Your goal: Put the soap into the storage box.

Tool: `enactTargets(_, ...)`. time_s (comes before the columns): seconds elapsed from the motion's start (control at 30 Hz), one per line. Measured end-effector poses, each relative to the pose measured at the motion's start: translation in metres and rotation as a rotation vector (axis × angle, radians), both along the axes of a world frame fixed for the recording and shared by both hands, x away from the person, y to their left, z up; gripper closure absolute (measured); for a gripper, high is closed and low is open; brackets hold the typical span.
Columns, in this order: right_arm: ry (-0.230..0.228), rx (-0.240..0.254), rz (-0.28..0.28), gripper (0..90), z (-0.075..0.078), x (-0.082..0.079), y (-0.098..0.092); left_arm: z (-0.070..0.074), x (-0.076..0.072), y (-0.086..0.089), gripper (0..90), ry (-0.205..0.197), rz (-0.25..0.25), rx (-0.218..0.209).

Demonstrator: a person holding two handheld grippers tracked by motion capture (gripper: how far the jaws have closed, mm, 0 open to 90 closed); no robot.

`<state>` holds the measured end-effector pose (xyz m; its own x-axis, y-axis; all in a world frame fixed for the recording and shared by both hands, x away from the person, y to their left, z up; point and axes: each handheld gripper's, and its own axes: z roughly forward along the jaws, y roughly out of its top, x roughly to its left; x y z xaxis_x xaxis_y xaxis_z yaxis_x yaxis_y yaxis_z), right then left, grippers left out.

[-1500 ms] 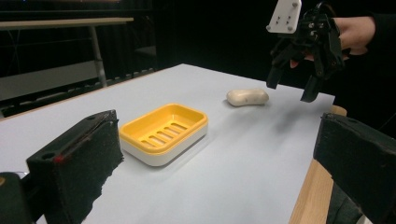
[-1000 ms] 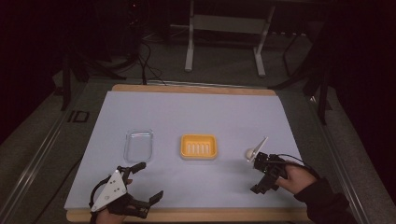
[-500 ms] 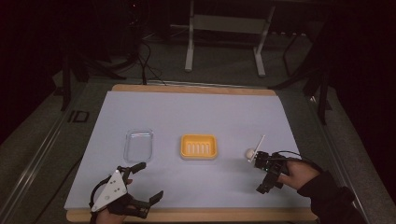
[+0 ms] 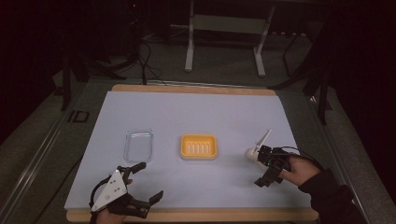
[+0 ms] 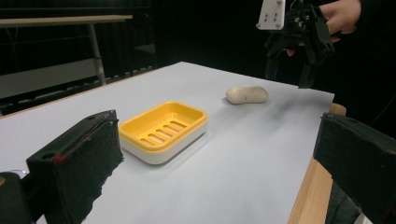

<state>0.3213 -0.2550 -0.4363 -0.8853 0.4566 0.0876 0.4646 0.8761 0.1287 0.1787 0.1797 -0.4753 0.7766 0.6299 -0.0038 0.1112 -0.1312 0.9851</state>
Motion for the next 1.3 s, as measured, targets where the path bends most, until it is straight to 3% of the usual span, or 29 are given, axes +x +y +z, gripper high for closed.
enactTargets(0.23,-0.044,0.013,0.010,12.8,0.004,0.002,-0.002,0.000,0.000,0.000,1.1,0.000,-0.002,0.002)
enactTargets(0.3,-0.074,0.006,0.007,12.9,0.004,0.003,-0.003,0.000,0.000,0.000,1.1,0.002,-0.004,0.001)
enactTargets(0.8,-0.101,-0.002,0.013,14.0,0.005,0.019,-0.014,-0.001,0.001,-0.001,1.1,0.008,-0.012,0.006)
enactTargets(1.3,-0.119,0.037,-0.068,16.8,-0.006,0.042,-0.025,-0.001,0.001,-0.002,1.1,0.006,-0.012,0.009)
